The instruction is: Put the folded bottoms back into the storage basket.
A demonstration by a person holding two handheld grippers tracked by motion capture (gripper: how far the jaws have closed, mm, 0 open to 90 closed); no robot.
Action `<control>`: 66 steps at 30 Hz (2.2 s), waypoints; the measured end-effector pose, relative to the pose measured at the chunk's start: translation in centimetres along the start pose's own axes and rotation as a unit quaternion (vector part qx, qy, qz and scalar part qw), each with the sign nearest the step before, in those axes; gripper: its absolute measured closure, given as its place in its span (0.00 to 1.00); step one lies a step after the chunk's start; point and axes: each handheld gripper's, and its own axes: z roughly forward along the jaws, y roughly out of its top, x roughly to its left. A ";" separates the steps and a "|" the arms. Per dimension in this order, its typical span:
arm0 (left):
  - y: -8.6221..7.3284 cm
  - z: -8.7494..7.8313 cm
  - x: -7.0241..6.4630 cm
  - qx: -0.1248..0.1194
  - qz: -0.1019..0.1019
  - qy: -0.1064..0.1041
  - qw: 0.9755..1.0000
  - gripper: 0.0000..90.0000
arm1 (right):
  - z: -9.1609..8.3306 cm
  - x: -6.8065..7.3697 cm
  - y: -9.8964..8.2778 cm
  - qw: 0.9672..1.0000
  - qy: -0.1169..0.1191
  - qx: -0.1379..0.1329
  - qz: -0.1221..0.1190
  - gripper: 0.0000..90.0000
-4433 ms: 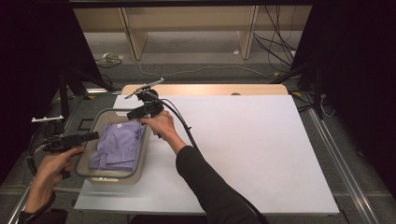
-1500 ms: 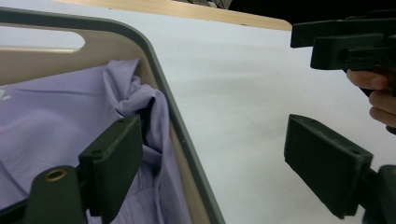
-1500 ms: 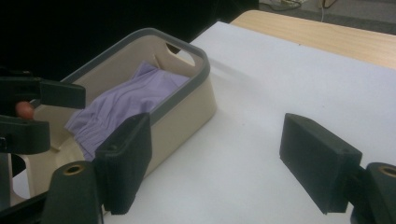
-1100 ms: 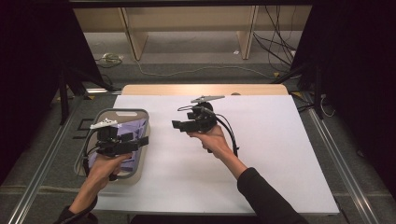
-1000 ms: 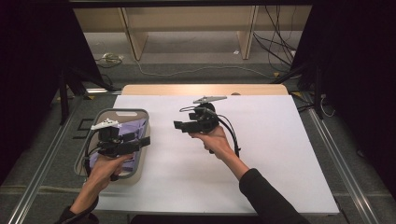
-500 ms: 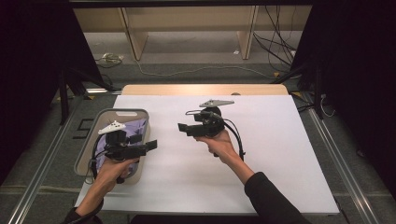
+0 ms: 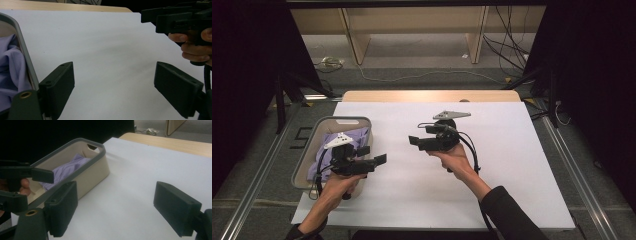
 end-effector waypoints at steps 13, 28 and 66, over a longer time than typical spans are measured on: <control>-0.7 0.3 -0.8 -0.009 0.025 -0.003 1.000 0.18 | -0.9 0.4 -1.6 1.000 -0.010 0.001 -0.018 0.24; -1.5 0.7 -2.1 -0.013 0.059 -0.009 0.998 0.17 | -2.3 0.3 -2.9 1.000 -0.010 -0.006 -0.022 0.24; -2.4 0.2 -4.1 -0.019 0.112 -0.031 0.993 0.11 | -7.2 0.8 -6.2 0.998 -0.024 -0.037 -0.041 0.18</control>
